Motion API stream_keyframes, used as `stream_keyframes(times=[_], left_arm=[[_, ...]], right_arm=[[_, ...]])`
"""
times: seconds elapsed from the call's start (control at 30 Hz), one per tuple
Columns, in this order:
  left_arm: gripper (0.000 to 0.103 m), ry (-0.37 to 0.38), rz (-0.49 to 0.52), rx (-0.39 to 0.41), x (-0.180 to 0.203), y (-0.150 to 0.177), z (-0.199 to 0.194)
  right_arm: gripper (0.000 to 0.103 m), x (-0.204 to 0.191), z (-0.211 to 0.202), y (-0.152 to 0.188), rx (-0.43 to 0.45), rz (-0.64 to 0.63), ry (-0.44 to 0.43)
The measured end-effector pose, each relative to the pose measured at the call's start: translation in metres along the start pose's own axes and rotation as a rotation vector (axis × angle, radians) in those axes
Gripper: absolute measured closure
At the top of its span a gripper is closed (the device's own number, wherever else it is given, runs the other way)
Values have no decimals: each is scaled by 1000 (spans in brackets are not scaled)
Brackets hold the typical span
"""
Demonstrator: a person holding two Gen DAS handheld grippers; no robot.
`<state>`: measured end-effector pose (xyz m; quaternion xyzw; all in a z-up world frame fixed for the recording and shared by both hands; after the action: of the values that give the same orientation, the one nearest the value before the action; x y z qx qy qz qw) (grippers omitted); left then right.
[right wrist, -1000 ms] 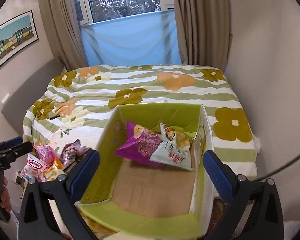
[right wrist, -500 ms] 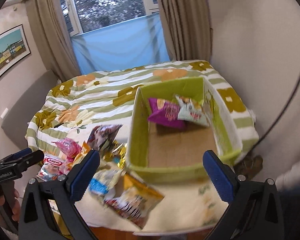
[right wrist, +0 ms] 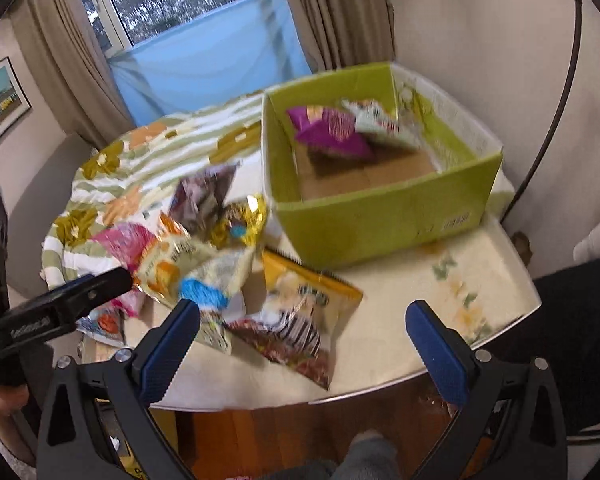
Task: Organize snacks
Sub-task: 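Move both tools back over the remaining snack bags on the table, then grasp the blue-white bag with the left tool while the right tool grasps the yellow-white bag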
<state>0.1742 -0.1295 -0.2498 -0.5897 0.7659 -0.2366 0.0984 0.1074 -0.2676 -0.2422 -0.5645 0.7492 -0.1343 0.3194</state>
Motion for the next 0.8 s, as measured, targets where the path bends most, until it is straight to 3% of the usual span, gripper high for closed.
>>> stream_keyframes(times=[0.2,0.47,0.7,0.8], left_arm=[[5,-6,38,-47,18,5,43],[13,-74,92,-100,30,14,89],[30,-95,131,-150,36,25,112],[32,-103,140,-169,35,29,119]], right_arm=[[0,11,31,16,-50,65,-12],[0,31,58,21,-99,124,-44],[0,41,74,27,-142,189,-78],[0,43,79,29,-159,204,-90]])
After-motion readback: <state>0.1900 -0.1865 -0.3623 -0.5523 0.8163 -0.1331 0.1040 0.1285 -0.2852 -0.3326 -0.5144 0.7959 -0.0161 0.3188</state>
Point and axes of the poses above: each gripper's, at about its wrist camera, not at the fingertips, and z roughly the way its jaws point, x to its right, y to its underside, the point moved 10 cm from there along z, roughly the way its jaws point, and after that the axes turned 8 degrees about -y, right-handed, at the moved point
